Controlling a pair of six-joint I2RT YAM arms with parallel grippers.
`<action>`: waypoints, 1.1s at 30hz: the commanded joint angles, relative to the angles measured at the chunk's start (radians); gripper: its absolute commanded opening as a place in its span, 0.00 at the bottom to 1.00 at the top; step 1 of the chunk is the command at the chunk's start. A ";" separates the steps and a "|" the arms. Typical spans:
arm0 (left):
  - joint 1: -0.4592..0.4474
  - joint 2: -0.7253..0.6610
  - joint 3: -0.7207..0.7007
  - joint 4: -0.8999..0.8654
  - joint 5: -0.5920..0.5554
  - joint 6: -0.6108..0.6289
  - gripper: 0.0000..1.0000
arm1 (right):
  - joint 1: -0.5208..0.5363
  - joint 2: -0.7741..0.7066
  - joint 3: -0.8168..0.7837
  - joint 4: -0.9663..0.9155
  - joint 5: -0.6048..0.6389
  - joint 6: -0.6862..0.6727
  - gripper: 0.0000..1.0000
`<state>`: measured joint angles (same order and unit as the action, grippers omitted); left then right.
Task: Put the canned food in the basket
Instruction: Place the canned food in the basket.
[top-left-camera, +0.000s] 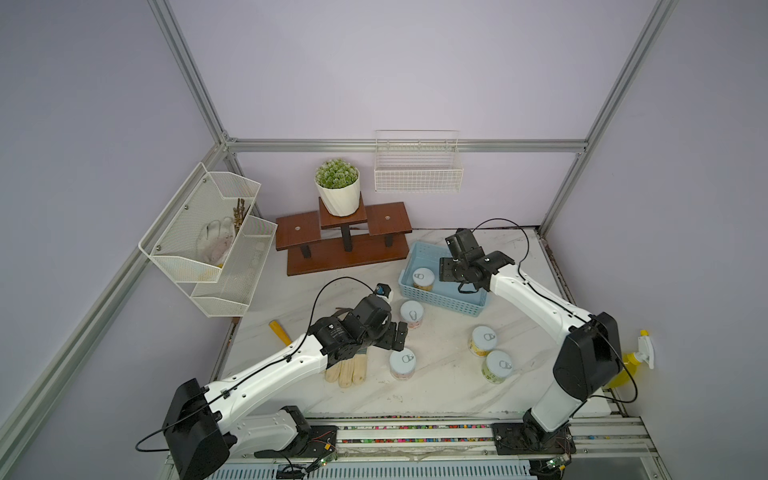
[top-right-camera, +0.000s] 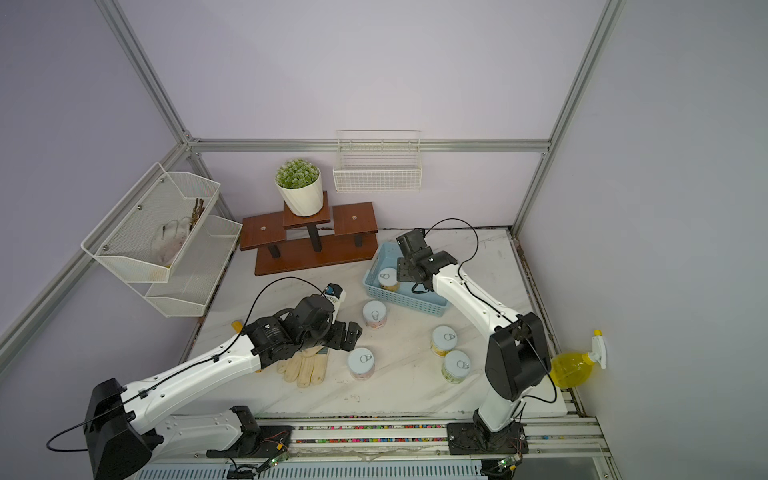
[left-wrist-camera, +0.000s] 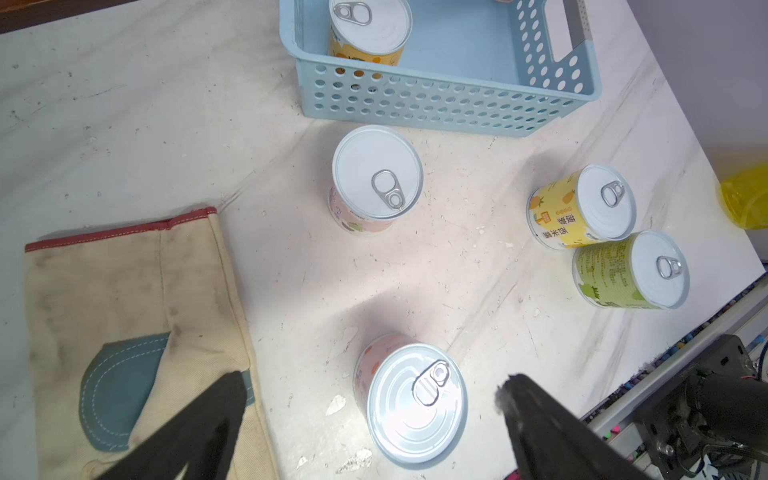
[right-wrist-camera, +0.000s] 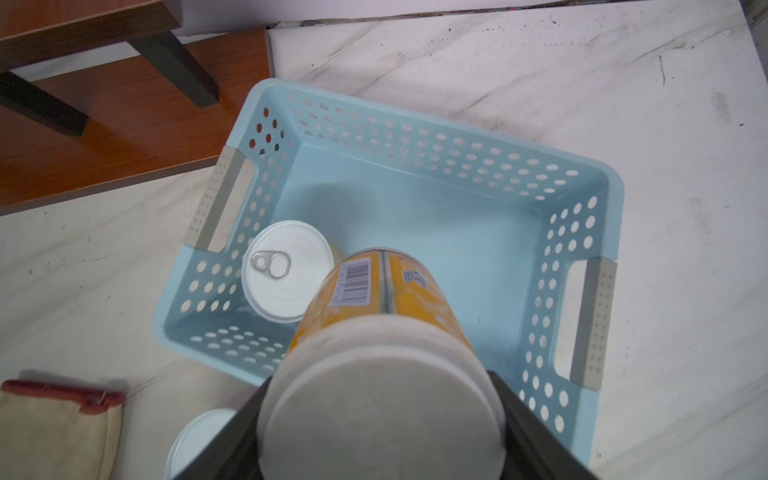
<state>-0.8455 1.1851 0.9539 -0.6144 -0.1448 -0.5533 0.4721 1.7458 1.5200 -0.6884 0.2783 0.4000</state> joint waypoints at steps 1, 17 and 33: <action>-0.018 -0.059 -0.005 -0.050 -0.056 -0.043 1.00 | -0.020 0.076 0.120 0.030 0.027 -0.020 0.51; -0.054 -0.131 -0.047 -0.107 -0.058 -0.056 1.00 | -0.064 0.453 0.529 -0.028 0.021 -0.048 0.51; -0.056 -0.119 -0.050 -0.115 -0.063 -0.069 1.00 | -0.061 0.591 0.611 0.019 -0.173 -0.064 0.51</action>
<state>-0.8982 1.0740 0.9012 -0.7284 -0.1913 -0.6022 0.4129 2.3516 2.1056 -0.7128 0.1284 0.3450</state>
